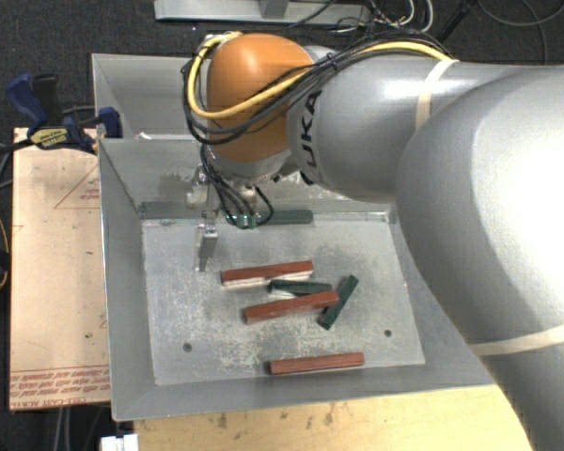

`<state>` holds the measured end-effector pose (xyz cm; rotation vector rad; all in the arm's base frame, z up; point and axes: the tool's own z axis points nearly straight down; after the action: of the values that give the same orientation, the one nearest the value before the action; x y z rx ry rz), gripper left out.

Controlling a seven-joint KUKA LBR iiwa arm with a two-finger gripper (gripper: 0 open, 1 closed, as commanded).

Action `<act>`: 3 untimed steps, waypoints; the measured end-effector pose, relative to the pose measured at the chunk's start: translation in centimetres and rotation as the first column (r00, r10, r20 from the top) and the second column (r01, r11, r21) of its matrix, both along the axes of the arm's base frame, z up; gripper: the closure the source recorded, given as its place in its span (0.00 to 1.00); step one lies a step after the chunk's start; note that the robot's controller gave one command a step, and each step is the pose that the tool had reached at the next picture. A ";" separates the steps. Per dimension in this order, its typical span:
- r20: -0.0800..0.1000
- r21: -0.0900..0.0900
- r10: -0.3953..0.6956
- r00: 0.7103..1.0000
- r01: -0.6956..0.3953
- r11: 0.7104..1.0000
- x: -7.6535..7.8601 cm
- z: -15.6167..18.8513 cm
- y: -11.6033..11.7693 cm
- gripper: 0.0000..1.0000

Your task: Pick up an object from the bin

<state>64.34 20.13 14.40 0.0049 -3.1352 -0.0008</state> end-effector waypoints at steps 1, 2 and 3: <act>0.007 0.001 -0.002 1.000 0.002 1.000 0.2 0.5 -0.1 0.00; 0.017 0.004 0.099 0.995 -0.099 0.995 -0.8 -2.2 -1.8 0.00; 0.009 0.000 0.180 0.984 -0.180 0.984 -1.5 -6.8 -4.3 0.00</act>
Offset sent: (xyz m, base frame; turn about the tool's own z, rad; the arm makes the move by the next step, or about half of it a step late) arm -0.0237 -0.0483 -0.0652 -0.2169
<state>62.85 15.82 7.58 0.2886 -3.1304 -0.0012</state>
